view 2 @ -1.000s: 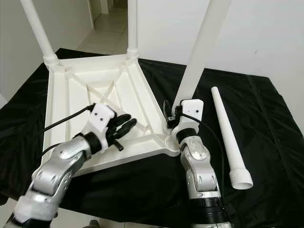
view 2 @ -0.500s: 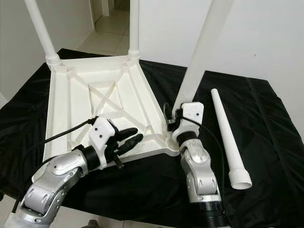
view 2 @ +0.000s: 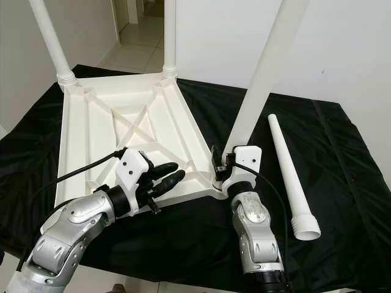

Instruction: Building children table

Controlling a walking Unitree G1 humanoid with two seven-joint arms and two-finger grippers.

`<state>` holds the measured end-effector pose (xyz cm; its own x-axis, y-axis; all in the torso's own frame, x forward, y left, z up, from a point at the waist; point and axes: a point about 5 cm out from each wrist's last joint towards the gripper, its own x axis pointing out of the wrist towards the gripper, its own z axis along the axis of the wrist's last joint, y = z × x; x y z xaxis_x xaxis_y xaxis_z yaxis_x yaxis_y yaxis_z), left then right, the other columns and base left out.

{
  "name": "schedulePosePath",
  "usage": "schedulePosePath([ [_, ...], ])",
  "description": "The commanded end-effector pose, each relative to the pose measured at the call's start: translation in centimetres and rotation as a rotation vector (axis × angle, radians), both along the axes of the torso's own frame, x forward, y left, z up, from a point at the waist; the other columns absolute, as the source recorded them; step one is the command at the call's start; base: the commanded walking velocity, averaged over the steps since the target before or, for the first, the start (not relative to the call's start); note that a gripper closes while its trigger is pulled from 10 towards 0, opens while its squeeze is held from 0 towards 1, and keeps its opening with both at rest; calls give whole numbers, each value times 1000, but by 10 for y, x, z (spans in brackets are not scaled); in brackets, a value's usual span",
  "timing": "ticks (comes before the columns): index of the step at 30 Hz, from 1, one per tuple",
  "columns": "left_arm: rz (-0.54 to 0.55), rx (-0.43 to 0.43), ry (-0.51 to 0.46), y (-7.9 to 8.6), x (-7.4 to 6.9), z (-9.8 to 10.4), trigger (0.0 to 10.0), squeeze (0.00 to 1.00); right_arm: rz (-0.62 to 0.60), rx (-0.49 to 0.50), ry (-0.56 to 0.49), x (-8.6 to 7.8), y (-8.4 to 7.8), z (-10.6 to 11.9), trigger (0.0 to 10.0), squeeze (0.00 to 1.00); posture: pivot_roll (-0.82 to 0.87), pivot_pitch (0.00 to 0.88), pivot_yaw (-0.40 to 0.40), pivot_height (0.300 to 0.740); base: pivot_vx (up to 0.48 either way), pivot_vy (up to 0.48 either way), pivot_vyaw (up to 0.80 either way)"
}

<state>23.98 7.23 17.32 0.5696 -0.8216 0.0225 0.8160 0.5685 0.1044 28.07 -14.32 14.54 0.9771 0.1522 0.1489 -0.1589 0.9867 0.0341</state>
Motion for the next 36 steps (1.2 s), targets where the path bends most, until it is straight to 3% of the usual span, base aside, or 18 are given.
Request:
schedulePosePath([
  [1,5,7,-4,-1,1,2,10000,0,-1,-7,61,-1,-1,-13,10000,0,142,37,-67,740,0,0,0],
  [9,12,5,-5,1,2,5,10000,0,57,-172,30,-7,5,-21,10000,0,146,43,-67,740,0,0,0],
  [18,17,13,-13,2,3,7,10000,0,112,-252,4,-17,2,-25,10000,0,144,45,-60,740,0,0,0],
  [26,17,19,-15,3,4,9,10000,0,173,-222,-1,-19,4,-24,10000,0,144,49,-55,740,0,0,0],
  [36,22,22,-22,4,4,11,10000,0,136,-109,135,-8,-3,-32,10000,0,149,48,-59,740,0,0,0],
])
